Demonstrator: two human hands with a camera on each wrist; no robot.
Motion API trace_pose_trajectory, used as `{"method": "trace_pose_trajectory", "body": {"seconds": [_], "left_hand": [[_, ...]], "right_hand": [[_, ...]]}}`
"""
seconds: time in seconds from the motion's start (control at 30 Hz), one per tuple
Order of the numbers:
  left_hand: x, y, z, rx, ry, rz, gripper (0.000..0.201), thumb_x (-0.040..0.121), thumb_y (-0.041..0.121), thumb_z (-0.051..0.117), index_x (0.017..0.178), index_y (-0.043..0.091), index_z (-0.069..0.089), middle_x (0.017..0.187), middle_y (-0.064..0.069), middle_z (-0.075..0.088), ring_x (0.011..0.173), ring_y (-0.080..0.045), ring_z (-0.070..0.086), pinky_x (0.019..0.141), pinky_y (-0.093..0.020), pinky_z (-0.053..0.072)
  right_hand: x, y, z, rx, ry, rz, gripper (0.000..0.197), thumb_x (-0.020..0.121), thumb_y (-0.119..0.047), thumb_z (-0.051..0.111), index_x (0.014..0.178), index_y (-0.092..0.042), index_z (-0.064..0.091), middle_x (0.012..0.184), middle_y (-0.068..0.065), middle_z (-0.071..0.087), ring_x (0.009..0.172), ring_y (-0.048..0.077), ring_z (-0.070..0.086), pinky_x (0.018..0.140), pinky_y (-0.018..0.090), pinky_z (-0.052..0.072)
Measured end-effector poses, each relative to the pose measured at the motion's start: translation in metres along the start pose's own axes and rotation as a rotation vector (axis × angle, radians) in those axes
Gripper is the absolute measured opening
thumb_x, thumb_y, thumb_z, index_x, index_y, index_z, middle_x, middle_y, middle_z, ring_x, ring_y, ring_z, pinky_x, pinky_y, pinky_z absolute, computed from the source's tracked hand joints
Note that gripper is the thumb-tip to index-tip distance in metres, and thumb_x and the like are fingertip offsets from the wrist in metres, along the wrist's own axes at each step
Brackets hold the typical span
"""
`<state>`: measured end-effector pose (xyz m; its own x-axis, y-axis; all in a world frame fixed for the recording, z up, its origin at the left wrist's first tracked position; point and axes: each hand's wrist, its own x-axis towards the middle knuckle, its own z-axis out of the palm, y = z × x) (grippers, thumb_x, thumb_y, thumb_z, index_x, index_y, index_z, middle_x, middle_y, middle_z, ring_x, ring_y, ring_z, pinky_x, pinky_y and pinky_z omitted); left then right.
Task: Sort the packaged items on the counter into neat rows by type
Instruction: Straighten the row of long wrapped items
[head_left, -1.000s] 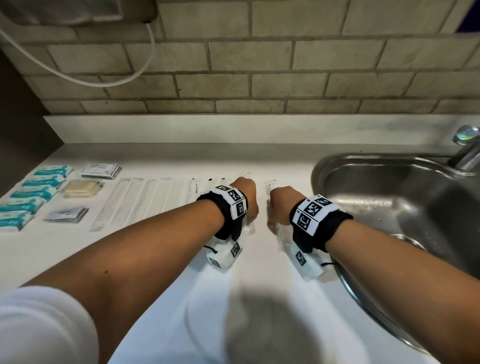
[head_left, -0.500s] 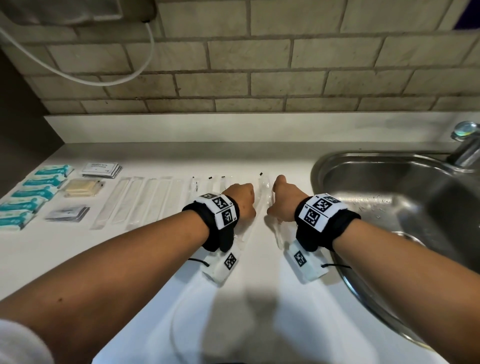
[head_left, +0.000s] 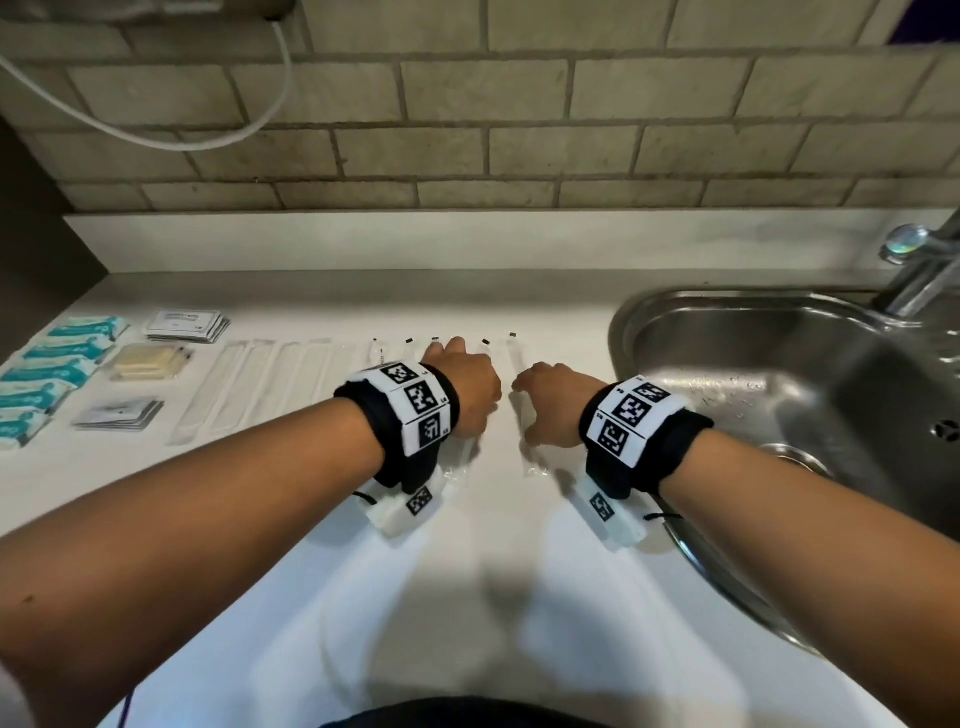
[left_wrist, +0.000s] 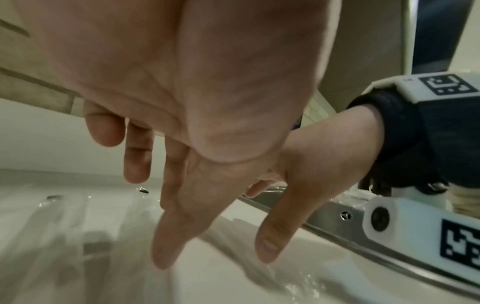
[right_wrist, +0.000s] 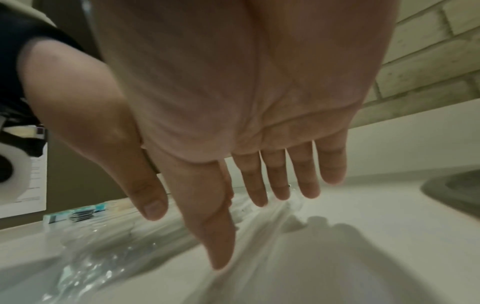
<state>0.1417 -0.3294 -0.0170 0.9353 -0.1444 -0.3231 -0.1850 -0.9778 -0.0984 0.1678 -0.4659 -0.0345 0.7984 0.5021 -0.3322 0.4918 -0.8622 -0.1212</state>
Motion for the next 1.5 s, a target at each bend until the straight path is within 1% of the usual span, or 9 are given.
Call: {"method": "trace_pose_trajectory", "body": {"seconds": [0.07,0.13,0.2,0.3,0.5,0.67,0.83,1.0,1.5], "left_hand": [[-0.004,-0.002,0.002,0.101,-0.080,0.009,0.031,0.086,0.027,0.061,0.116,0.030,0.064,0.113,0.003,0.059,0.106,-0.023,0.033,0.085,-0.034,0.028],[-0.003,-0.006,0.008,0.155,-0.143,0.012,0.043,0.064,0.032,0.074,0.106,0.032,0.065,0.103,0.006,0.061,0.102,-0.024,0.034,0.083,-0.035,0.033],[-0.003,-0.008,0.016,0.191,-0.126,0.031,0.052,0.056,0.036,0.073,0.107,0.032,0.065,0.106,0.010,0.064,0.097,-0.021,0.034,0.080,-0.035,0.032],[-0.003,-0.007,0.021,0.176,-0.055,0.068,0.052,0.063,0.044,0.069,0.112,0.029,0.066,0.114,0.014,0.065,0.098,-0.020,0.035,0.078,-0.035,0.026],[0.000,-0.007,0.020,0.075,-0.049,0.046,0.060,0.072,0.062,0.059,0.122,0.030,0.061,0.124,0.008,0.062,0.114,-0.021,0.042,0.095,-0.040,0.030],[0.000,-0.010,0.015,0.068,-0.040,0.050,0.061,0.079,0.053,0.057,0.135,0.031,0.051,0.139,0.008,0.052,0.126,-0.021,0.042,0.099,-0.040,0.028],[-0.005,-0.014,0.018,0.048,-0.034,0.076,0.062,0.084,0.048,0.058,0.141,0.028,0.046,0.156,0.013,0.030,0.146,-0.019,0.020,0.108,-0.042,0.019],[-0.010,-0.016,0.021,0.022,-0.032,0.070,0.067,0.084,0.051,0.056,0.145,0.028,0.041,0.158,0.013,0.027,0.148,-0.018,0.016,0.108,-0.042,0.016],[-0.007,-0.017,0.018,0.015,-0.059,0.066,0.066,0.087,0.052,0.056,0.146,0.029,0.039,0.158,0.012,0.026,0.148,-0.022,0.016,0.111,-0.046,0.015]], "right_hand": [[-0.002,-0.005,0.001,-0.037,-0.042,-0.013,0.064,0.072,-0.031,0.078,0.127,-0.013,0.051,0.130,0.006,0.050,0.119,0.025,0.051,0.095,0.039,0.049],[-0.004,-0.010,0.001,-0.052,-0.051,-0.025,0.056,0.069,-0.027,0.081,0.117,-0.012,0.055,0.121,0.006,0.052,0.111,0.024,0.055,0.084,0.035,0.050],[-0.005,-0.014,0.002,-0.067,-0.039,-0.029,0.054,0.069,-0.022,0.081,0.115,-0.010,0.055,0.116,0.006,0.054,0.105,0.025,0.059,0.076,0.033,0.049],[-0.004,-0.013,0.006,-0.073,0.002,-0.020,0.055,0.071,-0.020,0.079,0.118,-0.010,0.052,0.117,0.007,0.056,0.105,0.027,0.061,0.081,0.036,0.052],[0.000,-0.010,0.011,-0.031,0.031,0.019,0.047,0.083,-0.018,0.066,0.125,-0.010,0.046,0.123,0.008,0.055,0.111,0.028,0.057,0.090,0.039,0.050],[0.007,-0.016,0.011,-0.027,0.030,0.011,0.055,0.083,-0.018,0.066,0.131,-0.010,0.042,0.132,0.010,0.050,0.117,0.029,0.055,0.096,0.043,0.049],[0.010,-0.019,0.017,-0.005,0.037,0.009,0.067,0.082,-0.017,0.068,0.139,-0.009,0.034,0.139,0.010,0.046,0.122,0.029,0.053,0.097,0.040,0.048],[0.010,-0.017,0.021,-0.017,-0.026,0.014,0.074,0.080,-0.012,0.068,0.144,-0.010,0.030,0.151,0.009,0.034,0.133,0.027,0.045,0.104,0.041,0.045],[0.010,-0.015,0.019,0.005,-0.031,0.028,0.073,0.080,-0.014,0.069,0.143,-0.008,0.032,0.155,0.012,0.026,0.131,0.028,0.047,0.104,0.041,0.045]]}}
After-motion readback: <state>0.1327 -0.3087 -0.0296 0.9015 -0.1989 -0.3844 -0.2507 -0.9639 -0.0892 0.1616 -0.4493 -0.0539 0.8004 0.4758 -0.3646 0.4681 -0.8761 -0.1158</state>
